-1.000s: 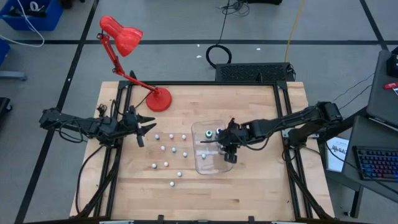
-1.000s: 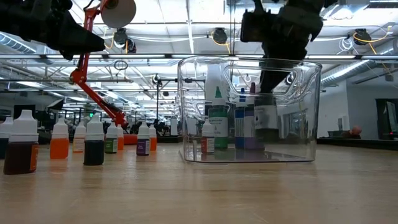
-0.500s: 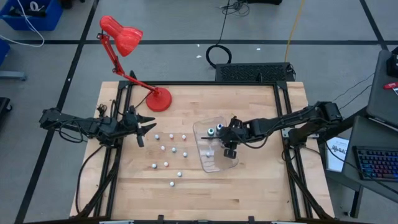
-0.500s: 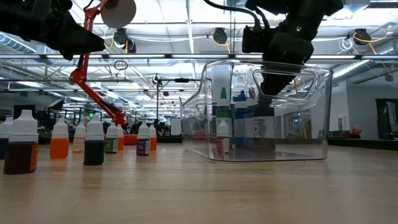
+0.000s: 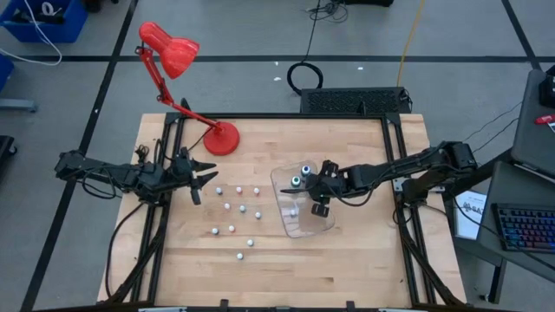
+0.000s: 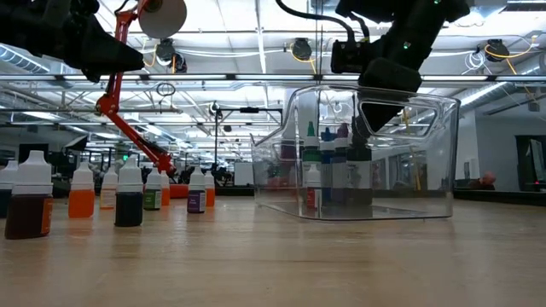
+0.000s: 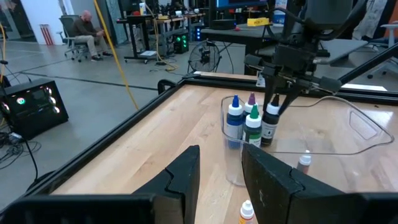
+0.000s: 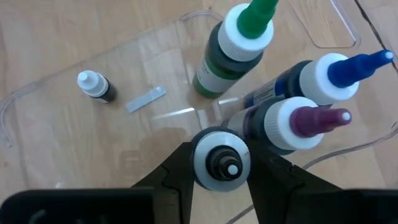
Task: Pick & Place food coloring
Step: Move the black food coloring bottle beside the purple food coloring bottle in the container, then adjust the green food coloring bottle inside the container
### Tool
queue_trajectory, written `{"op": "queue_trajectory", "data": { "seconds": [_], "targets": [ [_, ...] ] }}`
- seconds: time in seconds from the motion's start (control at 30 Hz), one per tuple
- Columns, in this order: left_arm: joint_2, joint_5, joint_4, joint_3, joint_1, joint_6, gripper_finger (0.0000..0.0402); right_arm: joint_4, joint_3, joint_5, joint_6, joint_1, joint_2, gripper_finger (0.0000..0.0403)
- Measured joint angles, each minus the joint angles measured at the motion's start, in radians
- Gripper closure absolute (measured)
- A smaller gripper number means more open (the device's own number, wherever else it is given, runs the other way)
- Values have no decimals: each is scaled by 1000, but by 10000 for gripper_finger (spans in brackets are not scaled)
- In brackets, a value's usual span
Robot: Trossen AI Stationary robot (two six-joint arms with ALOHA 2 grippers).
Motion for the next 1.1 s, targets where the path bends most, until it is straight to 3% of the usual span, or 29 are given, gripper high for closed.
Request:
{"op": "queue_trajectory", "data": {
  "seconds": [0.23, 0.43, 0.57, 1.1],
  "targets": [
    [0, 0, 0, 0, 0, 0, 277, 5, 0, -8, 21, 2, 0, 289],
    [0, 0, -1, 0, 0, 0, 277, 13, 0, -9, 40, 2, 0, 157],
    [0, 0, -1, 0, 0, 1, 277, 15, 0, -9, 57, 2, 0, 111],
    [0, 0, -2, 0, 0, 1, 277, -9, 109, -10, 14, 2, 0, 122]
  ]
}}
